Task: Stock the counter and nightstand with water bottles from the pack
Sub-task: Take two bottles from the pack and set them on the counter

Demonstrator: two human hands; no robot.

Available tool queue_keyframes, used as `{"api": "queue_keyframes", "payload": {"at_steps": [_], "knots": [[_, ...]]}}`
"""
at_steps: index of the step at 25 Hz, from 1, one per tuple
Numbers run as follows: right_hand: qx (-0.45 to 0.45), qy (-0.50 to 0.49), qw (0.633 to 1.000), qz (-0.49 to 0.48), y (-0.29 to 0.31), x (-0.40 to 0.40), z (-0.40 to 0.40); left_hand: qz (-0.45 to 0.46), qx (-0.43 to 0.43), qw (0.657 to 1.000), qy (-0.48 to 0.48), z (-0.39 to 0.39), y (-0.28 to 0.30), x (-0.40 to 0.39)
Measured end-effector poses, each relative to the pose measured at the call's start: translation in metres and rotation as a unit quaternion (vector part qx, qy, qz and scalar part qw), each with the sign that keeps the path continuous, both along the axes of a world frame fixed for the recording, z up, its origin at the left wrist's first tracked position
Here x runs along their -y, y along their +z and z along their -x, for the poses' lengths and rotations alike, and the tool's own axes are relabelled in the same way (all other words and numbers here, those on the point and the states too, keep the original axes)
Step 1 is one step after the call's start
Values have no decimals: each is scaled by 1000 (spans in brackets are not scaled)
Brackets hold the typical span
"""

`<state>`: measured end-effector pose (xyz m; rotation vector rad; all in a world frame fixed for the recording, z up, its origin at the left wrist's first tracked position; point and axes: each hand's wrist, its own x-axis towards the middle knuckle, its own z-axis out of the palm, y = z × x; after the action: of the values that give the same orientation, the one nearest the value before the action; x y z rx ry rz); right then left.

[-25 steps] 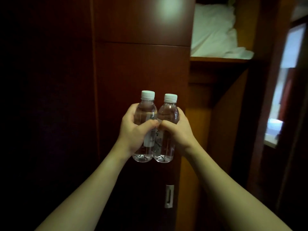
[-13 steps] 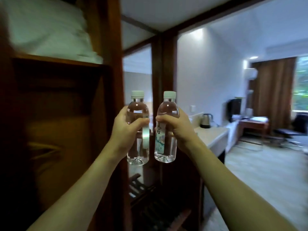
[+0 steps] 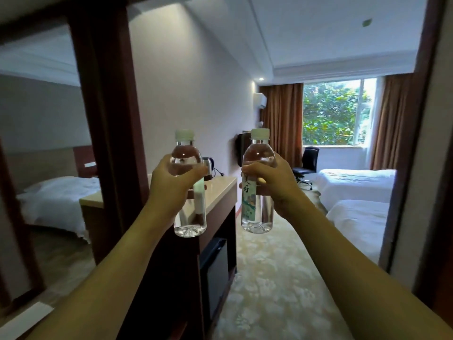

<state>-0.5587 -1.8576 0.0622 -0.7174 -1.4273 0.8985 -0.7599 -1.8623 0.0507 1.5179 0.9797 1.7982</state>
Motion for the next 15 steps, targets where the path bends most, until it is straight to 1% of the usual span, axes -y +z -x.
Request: {"api": "queue_keyframes", "payload": {"at_steps": [4,8,11,15], "knots": [[11,-29,1000,4,-12,-101,-8,11,18,999,-25,-2,-17,-114],[11,-61,998,15,-7,-210,-8,3,41,997,-59,1,-17,-233],[9,-81,996,24,0,-278,-22,5,38,996,-77,-8,-12,-314],[12,-99,995,10,-5,-368,-50,-4,18,995,-96,-32,-13,-413]]}}
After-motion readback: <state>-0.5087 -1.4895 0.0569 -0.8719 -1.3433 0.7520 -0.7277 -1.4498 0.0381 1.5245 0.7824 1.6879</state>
